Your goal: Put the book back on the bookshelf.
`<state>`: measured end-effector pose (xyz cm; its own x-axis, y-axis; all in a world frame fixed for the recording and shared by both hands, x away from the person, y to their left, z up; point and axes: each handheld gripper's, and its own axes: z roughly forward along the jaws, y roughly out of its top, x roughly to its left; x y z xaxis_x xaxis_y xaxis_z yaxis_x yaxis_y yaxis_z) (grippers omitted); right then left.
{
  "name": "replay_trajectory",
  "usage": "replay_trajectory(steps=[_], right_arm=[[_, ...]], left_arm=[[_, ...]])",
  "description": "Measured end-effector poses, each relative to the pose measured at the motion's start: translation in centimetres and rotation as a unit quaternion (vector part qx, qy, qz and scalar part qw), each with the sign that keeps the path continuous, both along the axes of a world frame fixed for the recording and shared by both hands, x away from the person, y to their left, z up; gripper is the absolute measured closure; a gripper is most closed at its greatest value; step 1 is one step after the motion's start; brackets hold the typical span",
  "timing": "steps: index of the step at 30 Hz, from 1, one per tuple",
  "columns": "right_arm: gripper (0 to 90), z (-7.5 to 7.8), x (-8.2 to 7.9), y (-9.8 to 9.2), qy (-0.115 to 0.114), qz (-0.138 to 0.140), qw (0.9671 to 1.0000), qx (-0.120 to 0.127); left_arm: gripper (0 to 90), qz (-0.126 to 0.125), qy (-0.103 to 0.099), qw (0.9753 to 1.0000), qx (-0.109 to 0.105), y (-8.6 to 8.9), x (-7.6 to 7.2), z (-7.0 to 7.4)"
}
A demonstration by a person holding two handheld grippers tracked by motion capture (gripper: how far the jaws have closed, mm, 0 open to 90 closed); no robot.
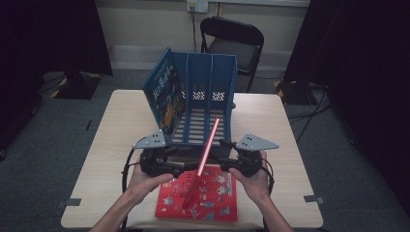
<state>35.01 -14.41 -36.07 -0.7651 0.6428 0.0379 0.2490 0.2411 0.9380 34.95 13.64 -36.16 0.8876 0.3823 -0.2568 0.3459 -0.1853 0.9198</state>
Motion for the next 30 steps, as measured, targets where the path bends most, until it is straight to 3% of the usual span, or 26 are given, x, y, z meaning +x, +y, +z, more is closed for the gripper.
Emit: replay_trajectory(steps=[15, 28, 30], right_arm=[[43.9, 0.5, 1.3, 2.1, 0.002, 0.012, 0.9999, -0.008], [44.1, 0.8, 2.4, 3.6, 0.017, 0.044, 0.9989, -0.008], [44.0, 0.9, 2.5, 3.8, 0.020, 0.053, 0.9983, -0.010]], left_arm=[[35.0, 0.018, 0.011, 0.9997, -0.012, 0.8, 0.6, -0.4], [31.9, 0.026, 0.006, 0.9996, 0.003, 1.0, 0.5, -0.5], [31.2, 0.034, -0.003, 0.9994, 0.009, 1.1, 0.4, -0.4]])
